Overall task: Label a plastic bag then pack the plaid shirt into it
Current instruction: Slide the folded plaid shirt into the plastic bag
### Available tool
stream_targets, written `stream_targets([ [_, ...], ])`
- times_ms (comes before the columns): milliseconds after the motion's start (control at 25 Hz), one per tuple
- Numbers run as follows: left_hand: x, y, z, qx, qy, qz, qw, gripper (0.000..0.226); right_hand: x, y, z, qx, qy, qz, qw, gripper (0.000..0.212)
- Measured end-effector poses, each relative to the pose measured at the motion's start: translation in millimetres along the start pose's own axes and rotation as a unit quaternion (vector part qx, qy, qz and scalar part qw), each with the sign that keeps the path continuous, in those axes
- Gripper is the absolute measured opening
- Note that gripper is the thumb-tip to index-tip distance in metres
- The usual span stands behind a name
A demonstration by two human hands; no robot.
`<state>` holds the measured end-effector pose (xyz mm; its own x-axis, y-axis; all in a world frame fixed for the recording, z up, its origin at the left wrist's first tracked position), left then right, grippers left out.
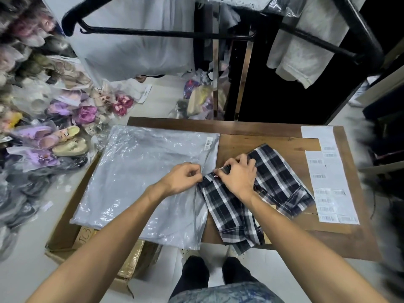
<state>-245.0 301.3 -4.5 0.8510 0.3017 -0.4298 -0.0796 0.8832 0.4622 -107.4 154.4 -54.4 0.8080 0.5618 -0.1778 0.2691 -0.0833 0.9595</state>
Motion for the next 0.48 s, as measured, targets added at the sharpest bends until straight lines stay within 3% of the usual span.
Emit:
stream_targets([
  [160, 2.1, -6.6, 9.0, 0.079, -0.012, -0.015, 0.997, 0.023, -3.6, 4.6, -5.5, -0.004, 0.001, 0.038, 0.999, 0.046],
  [280, 3.6, -13.3, 9.6, 0.108, -0.013, -0.004, 0.994, 0.022, -19.9, 15.6, -6.7, -0.016, 0.171, 0.116, 0.978, 0.034],
  [360, 3.4, -18.5, 8.5, 0.105, -0.006, -0.003, 0.994, 0.023, -35.8, 15.6, -1.0, -0.046, 0.319, 0.143, 0.936, 0.028],
  [480, 2.1, -23.1, 7.7, 0.089, 0.005, -0.011, 0.996, 0.021, -49.3, 3.2, 4.4, -0.111, 0.396, 0.102, 0.906, 0.040],
])
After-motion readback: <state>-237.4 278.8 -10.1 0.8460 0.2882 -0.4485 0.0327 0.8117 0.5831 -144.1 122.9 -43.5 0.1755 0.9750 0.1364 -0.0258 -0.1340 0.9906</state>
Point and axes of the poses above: each hand's wrist, its own x-axis towards the middle knuckle, its own y-axis out of the back of the hand, z = x × y, the point moved 5 cm from there along x, towards the middle knuckle, and after that the axes turned 10 degrees about -x, right-handed, at the moved point
